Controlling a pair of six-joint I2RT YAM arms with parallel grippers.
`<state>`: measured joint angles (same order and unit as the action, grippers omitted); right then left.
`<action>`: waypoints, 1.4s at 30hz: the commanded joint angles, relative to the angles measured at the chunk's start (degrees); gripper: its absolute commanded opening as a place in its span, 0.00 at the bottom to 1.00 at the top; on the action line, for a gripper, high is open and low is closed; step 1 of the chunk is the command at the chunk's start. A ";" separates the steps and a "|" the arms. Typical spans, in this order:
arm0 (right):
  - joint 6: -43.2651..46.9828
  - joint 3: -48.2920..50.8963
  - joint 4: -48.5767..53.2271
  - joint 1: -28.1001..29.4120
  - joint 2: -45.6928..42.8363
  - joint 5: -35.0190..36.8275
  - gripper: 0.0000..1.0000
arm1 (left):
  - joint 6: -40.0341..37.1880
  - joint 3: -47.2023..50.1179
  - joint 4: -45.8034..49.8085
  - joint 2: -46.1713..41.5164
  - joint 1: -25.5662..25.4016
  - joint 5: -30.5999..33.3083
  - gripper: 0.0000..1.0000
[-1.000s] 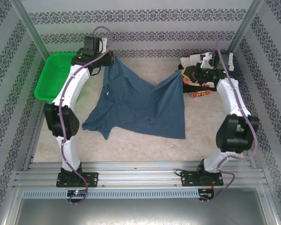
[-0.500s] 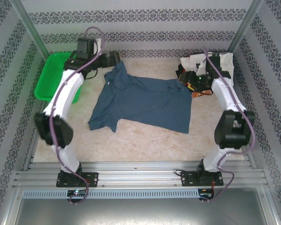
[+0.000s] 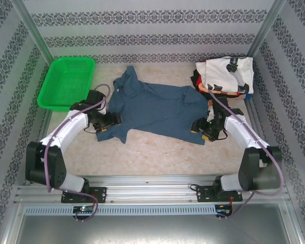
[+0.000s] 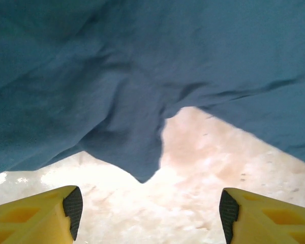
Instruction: Fold and stack the t-shirts
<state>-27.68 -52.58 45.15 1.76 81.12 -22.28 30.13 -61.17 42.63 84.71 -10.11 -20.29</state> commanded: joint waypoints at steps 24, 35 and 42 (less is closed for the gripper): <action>-0.42 1.64 -12.52 0.50 7.72 -2.64 0.66 | 0.37 2.26 -5.09 13.92 2.55 19.11 0.50; 1.07 2.79 -11.60 0.63 6.15 -1.64 0.72 | -0.75 -2.78 3.42 5.91 2.30 10.34 0.00; 3.05 3.15 -6.74 0.88 5.67 2.97 0.71 | 3.78 -12.56 15.29 -5.91 1.17 3.81 0.00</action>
<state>-26.50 -50.19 34.85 1.78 88.49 -22.41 31.42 -69.32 50.17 81.67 -8.29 -12.99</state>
